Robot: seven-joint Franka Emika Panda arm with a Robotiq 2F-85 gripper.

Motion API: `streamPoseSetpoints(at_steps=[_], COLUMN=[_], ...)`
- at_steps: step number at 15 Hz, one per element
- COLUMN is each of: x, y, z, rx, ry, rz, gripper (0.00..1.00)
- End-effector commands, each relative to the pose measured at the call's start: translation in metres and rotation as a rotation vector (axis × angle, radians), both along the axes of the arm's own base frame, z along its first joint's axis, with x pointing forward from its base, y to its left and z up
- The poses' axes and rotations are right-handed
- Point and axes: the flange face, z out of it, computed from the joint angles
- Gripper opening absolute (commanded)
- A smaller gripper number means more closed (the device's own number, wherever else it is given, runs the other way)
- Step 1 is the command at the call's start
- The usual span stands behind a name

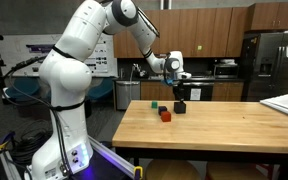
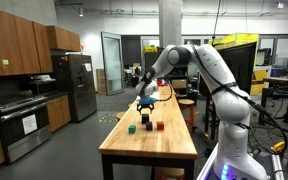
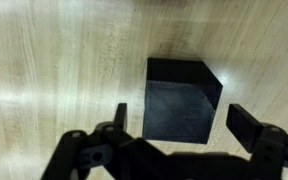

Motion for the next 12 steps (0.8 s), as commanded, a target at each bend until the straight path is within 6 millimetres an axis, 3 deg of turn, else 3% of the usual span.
streamPoseSetpoints(at_steps=[1, 5, 6, 10, 12], x=[0.007, 0.011, 0.011, 0.012, 0.012], y=[-0.001, -0.001, 0.000, 0.000, 0.002], z=[-0.009, -0.019, -0.022, -0.024, -0.021], rx=[0.017, 0.018, 0.017, 0.014, 0.011], ry=[0.025, 0.043, 0.049, 0.054, 0.056], rz=[0.008, 0.010, 0.009, 0.010, 0.009], gripper=[1.00, 1.00, 0.79, 0.53, 0.49])
